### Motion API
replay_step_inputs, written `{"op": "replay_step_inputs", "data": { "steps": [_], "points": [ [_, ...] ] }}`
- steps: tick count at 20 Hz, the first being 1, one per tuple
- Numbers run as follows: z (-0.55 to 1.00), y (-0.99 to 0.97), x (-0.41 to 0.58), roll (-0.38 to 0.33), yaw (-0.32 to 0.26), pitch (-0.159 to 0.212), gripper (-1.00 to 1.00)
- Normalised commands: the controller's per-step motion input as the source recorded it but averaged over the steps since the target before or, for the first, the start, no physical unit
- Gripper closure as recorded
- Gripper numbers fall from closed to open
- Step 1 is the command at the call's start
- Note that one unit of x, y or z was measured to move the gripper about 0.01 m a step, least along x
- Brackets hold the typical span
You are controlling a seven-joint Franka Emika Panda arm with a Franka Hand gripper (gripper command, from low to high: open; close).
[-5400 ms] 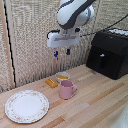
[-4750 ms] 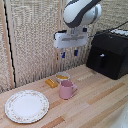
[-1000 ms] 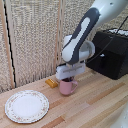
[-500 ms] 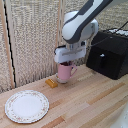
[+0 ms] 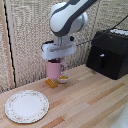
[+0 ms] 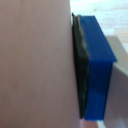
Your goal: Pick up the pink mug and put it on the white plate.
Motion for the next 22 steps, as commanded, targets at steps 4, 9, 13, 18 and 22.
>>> {"op": "replay_step_inputs", "data": {
  "steps": [4, 9, 13, 18, 22],
  "points": [
    [-0.02, 0.92, 0.36, -0.001, 0.023, 0.106, 1.0],
    [-0.17, 0.88, 0.375, -0.024, 0.035, 0.086, 1.0],
    [-0.33, 0.76, 0.381, -0.093, 0.049, 0.042, 1.0],
    [-0.44, 0.54, 0.312, -0.133, 0.092, 0.002, 1.0],
    [-0.39, 0.4, 0.304, -0.121, 0.092, 0.0, 1.0]
  ]
}}
